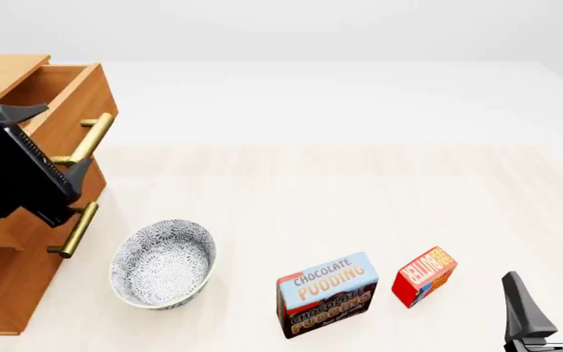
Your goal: Put the butter at the back in the top drawer of the cabinet and close it.
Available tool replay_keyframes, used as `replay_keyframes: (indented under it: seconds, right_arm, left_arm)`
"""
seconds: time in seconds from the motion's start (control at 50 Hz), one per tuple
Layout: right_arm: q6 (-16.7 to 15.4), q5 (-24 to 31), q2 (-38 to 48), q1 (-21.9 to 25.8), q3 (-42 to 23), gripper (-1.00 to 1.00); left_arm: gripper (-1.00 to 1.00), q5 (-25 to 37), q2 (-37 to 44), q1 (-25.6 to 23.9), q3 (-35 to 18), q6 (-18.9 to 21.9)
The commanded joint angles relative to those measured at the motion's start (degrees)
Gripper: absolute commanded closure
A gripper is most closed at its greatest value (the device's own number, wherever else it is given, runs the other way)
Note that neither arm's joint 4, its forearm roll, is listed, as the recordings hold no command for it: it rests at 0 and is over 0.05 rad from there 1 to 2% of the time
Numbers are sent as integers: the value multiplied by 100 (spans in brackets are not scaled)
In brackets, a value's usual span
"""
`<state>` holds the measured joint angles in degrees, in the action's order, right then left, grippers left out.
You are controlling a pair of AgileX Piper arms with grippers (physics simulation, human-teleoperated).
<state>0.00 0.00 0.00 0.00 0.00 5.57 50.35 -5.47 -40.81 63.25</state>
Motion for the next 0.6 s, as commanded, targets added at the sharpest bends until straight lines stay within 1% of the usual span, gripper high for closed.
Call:
replay_keyframes:
  seconds: [0.02, 0.04, 0.08, 0.12, 0.14, 0.16, 0.2, 0.24, 0.28, 0.3, 0.32, 0.34, 0.36, 0.38, 0.42, 0.44, 0.48, 0.5, 0.52, 0.56, 0.58, 0.6]
  right_arm:
    - [0, 0, 0, 0, 0, -100]
    - [0, 0, 0, 0, 0, -100]
    - [0, 0, 0, 0, 0, -100]
    - [0, 0, 0, 0, 0, -100]
    - [0, 0, 0, 0, 0, -100]
    - [0, 0, 0, 0, 0, -100]
    - [0, 0, 0, 0, 0, -100]
    - [0, 0, 0, 0, 0, -100]
    - [0, 0, 0, 0, 0, -100]
    - [0, 0, 0, 0, 0, -100]
    - [0, 0, 0, 0, 0, -100]
    - [0, 0, 0, 0, 0, -100]
    - [0, 0, 0, 0, 0, -100]
    - [0, 0, 0, 0, 0, -100]
    - [0, 0, 0, 0, 0, -100]
    - [0, 0, 0, 0, 0, -100]
    - [0, 0, 0, 0, 0, -100]
    - [0, 0, 0, 0, 0, -100]
    - [0, 0, 0, 0, 0, -100]
    - [0, 0, 0, 0, 0, -100]
    - [0, 0, 0, 0, 0, -100]
    - [0, 0, 0, 0, 0, -100]
  left_arm:
    - [-100, 509, -214, -73, -486, -225]
    - [-100, 725, -215, -98, -779, -354]
    - [-100, 898, -211, -123, -975, -483]
    - [-100, 1363, 19, -439, -1447, -927]
    - [-100, 1367, 21, -439, -1452, -928]
    - [-100, 1647, -55, -283, -1654, -1100]
    - [-100, 2189, 177, -387, -2276, -1679]
    - [-100, 2225, 91, -276, -2321, -1655]
    - [-100, 2413, 135, -237, -2630, -1843]
    - [-100, 2415, 136, -237, -2633, -1843]
    - [-100, 2555, 207, -207, -2844, -1996]
    - [-100, 2558, 209, -207, -2848, -1996]
    - [-100, 2870, 385, -165, -3278, -2274]
    - [-100, 3081, 482, -110, -3564, -2487]
    - [-100, 3323, 571, -56, -3920, -2742]
    - [-100, 3540, 656, -22, -4177, -2979]
    - [-100, 3709, 718, -51, -4455, -3258]
    - [-100, 4068, 964, -84, -4769, -3727]
    - [-100, 4157, 1008, -150, -4895, -3882]
    - [-100, 4239, 969, -177, -5006, -4026]
    - [-100, 4241, 970, -177, -5008, -4026]
    - [-100, 4296, 982, -184, -5074, -4134]
